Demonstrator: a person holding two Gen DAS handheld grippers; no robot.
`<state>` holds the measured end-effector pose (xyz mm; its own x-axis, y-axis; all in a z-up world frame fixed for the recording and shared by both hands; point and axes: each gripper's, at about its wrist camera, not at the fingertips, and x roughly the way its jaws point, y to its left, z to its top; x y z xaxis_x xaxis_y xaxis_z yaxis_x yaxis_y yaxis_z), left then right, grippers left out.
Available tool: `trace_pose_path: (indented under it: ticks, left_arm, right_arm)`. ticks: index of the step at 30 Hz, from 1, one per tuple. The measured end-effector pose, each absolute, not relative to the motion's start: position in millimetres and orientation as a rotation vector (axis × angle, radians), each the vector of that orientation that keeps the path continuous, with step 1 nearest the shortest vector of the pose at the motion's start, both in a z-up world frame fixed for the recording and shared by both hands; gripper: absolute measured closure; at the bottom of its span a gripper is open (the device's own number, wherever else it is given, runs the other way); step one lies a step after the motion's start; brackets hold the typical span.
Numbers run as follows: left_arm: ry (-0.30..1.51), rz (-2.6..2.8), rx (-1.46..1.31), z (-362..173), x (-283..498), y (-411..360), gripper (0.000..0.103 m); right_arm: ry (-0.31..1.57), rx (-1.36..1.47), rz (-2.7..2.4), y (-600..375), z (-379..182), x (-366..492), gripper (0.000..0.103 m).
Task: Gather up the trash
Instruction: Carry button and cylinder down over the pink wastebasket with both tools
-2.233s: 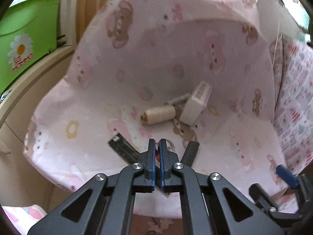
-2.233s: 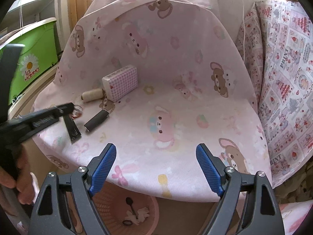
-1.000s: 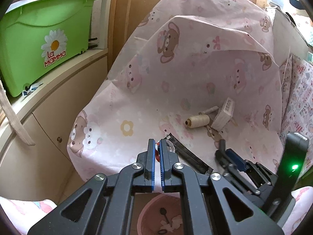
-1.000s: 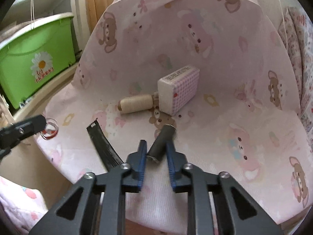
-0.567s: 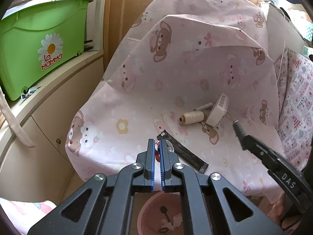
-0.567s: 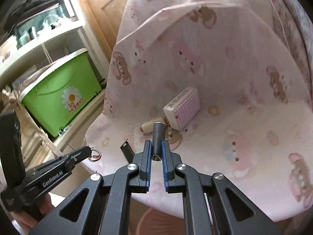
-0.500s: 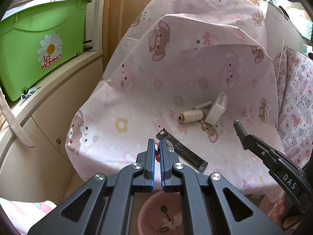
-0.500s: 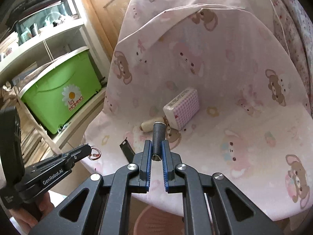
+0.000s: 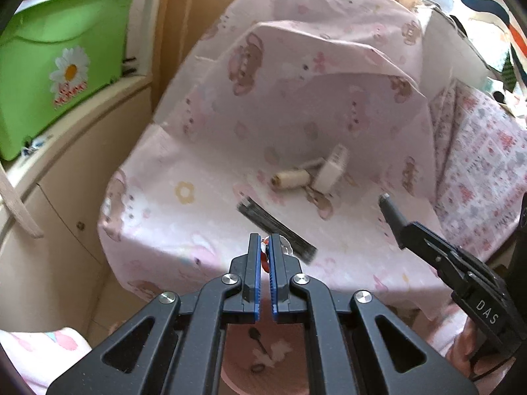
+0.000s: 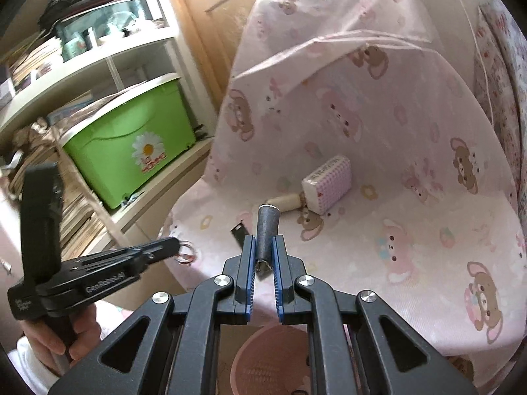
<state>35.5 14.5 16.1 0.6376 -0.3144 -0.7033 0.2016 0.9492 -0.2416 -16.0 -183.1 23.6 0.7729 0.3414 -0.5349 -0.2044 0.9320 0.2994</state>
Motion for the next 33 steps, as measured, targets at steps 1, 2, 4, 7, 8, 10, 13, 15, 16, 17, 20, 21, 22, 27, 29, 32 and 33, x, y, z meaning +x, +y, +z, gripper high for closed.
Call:
trace_pose_path:
  ticks: [1, 2, 4, 7, 8, 10, 13, 15, 16, 17, 20, 21, 22, 27, 29, 32, 33]
  left_arm:
    - [0.842, -0.304, -0.142, 16, 33, 13, 0.099]
    - [0.853, -0.31, -0.137, 15, 32, 11, 0.099]
    - [0.88, -0.314, -0.11, 12, 29, 5, 0.099]
    - [0.913, -0.314, -0.082, 4, 27, -1, 0.099]
    - [0.926, -0.316, -0.077, 2, 26, -2, 0.099]
    - [0.947, -0.318, -0.073, -3, 26, -3, 0.099]
    - [1.014, -0.304, -0.055, -14, 29, -6, 0.099]
    - [1.067, -0.315, -0.069, -26, 31, -6, 0.099]
    - [1.094, -0.322, -0.068, -31, 32, -7, 0.099]
    - [1.121, -0.32, -0.058, -38, 33, -9, 0.099]
    - [1.164, -0.313, -0.019, -52, 33, -16, 0.099]
    - [1.177, -0.315, -0.015, -56, 33, -18, 0.099]
    - [1.193, -0.317, -0.015, -61, 33, -20, 0.099]
    - [1.309, -0.336, -0.058, -88, 38, -25, 0.099]
    - [1.356, -0.336, -0.094, -100, 42, -26, 0.099]
    - [1.394, -0.312, -0.079, -116, 44, -28, 0.099]
    - [1.405, -0.302, -0.08, -120, 45, -29, 0.099]
  right_arm:
    - [0.622, 0.213, 0.302, -181, 25, -19, 0.092]
    - [0.629, 0.188, 0.297, -179, 25, -21, 0.092]
    - [0.665, 0.149, 0.281, -176, 20, -22, 0.092]
    - [0.72, 0.17, 0.315, -176, 14, -23, 0.092]
    - [0.73, 0.164, 0.334, -174, 13, -25, 0.092]
    - [0.754, 0.131, 0.368, -168, 14, -31, 0.092]
    - [0.764, 0.164, 0.429, -167, 14, -41, 0.092]
    - [0.769, 0.154, 0.424, -165, 13, -49, 0.092]
    - [0.774, 0.147, 0.426, -164, 11, -54, 0.092]
    - [0.785, 0.145, 0.43, -163, 9, -55, 0.092]
    - [0.845, 0.107, 0.415, -159, -4, -59, 0.092]
    - [0.862, 0.091, 0.405, -158, -9, -60, 0.092]
    - [0.892, 0.077, 0.395, -157, -15, -60, 0.092]
    - [1.011, -0.042, 0.341, -147, -47, -52, 0.092]
    - [1.058, -0.069, 0.324, -144, -63, -49, 0.092]
    - [1.109, -0.078, 0.313, -142, -83, -48, 0.092]
    - [1.125, -0.087, 0.304, -141, -89, -47, 0.092]
